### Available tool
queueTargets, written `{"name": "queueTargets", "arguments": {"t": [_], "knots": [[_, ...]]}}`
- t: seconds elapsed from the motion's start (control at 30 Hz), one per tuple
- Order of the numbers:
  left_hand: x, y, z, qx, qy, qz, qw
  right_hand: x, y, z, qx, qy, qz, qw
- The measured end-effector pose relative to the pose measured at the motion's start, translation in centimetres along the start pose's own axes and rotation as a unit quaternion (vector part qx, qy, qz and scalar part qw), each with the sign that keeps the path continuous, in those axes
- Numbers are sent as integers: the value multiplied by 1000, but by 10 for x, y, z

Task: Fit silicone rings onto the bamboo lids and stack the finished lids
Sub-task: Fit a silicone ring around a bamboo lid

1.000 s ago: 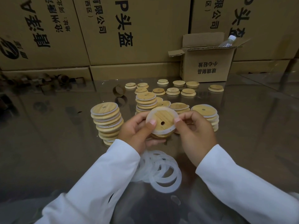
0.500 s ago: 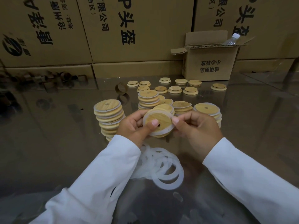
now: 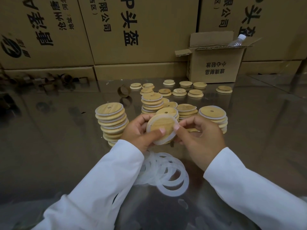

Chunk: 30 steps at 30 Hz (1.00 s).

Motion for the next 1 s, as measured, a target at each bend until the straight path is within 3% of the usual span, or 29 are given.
{"name": "queueTargets", "arguments": {"t": [0.23,0.37,0.53,0.8,1.0], "knots": [[2,2,-1,-71,19,-32,997,1,1,-6,60,-32,5,998],[1,2,0,-73,13,-32,997,-1,5,-7,21,-47,-19,998],[-1,-5,4,-23,16,-9,1000,-2,12,-10,-78,-51,-75,993],[0,-8,0,40,33,23,998,1,20,-18,-84,-61,-126,987],[0,-5,2,42,35,20,998,0,5,-10,-14,-48,-37,998]]}}
Point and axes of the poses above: each hand's wrist, its own x-axis away from the middle knuckle, its own z-axis out of the back of the hand, y = z × x, the point moved 7 cm from there along -x, towards the middle knuckle, and after that the axes turned 3 degrees about -y, right-handed, at the moved point
